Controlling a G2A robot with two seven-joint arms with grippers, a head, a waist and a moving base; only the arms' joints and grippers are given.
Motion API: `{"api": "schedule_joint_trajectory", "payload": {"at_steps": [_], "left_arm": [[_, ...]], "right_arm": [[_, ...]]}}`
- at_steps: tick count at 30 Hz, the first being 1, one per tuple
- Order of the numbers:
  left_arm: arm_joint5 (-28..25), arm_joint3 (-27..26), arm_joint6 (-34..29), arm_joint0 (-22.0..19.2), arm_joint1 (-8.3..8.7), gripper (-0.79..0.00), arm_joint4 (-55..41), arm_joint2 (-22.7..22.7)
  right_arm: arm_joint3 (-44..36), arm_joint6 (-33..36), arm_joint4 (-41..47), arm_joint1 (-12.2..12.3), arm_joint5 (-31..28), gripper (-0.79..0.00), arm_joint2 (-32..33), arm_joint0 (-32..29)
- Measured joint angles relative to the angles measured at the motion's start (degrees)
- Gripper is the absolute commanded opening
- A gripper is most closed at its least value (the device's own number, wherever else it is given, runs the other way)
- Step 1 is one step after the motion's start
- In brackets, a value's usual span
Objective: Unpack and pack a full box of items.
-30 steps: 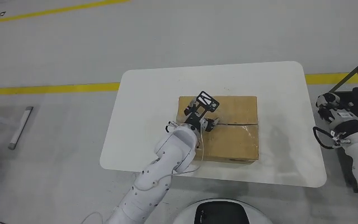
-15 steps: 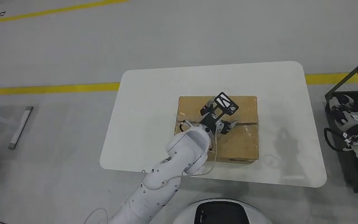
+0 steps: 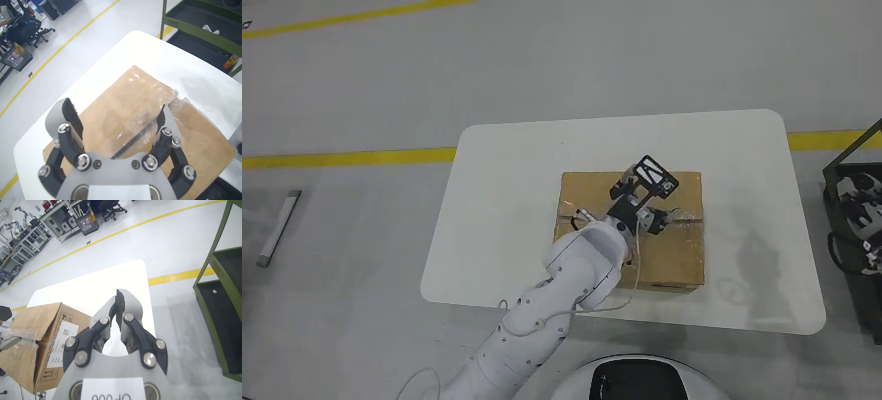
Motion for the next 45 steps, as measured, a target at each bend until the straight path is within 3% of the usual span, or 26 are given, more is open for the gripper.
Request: {"api": "schedule_joint_trajectory", "payload": {"at_steps": [9,13,19,25,31,40,45], "left_arm": [[1.99,-7.14,-5.65,7.65,3.23,0.0,5.8,-17.19],[2.73,-12.02,-7.16,12.5,4.46,0.0,8.11,-25.47],[4.73,-14.93,-7.17,18.11,5.43,0.0,10.74,-33.74],[5.83,-17.05,-7.19,22.0,5.89,0.0,10.46,-39.02],[6.32,-18.83,-7.52,23.49,6.21,0.0,10.32,-42.78],[6.06,-19.83,-7.61,24.31,6.36,0.0,10.42,-44.12],[6.07,-19.83,-7.61,24.3,6.36,0.0,10.41,-44.11]], "right_arm": [[-2.9,-1.61,1.57,-0.23,-1.44,-0.785,-5.31,2.22],[-5.2,-1.15,1.48,-0.36,-2.4,-0.785,-10.56,4.03],[-7.34,0.08,-1.22,-0.61,-3.87,-0.785,-20.68,7.8],[-6.37,-0.85,-5.08,-1.16,-3.21,-0.785,-29.95,12.06],[-5.31,-1.13,-4.77,-1.31,-1.8,-0.785,-30.49,13.53],[-5.0,-0.82,-6.11,-1.26,-3.14,-0.785,-31.04,13.45],[-2.42,-0.39,-8.98,-1.91,-4.8,-0.785,-38.57,17.72]]}}
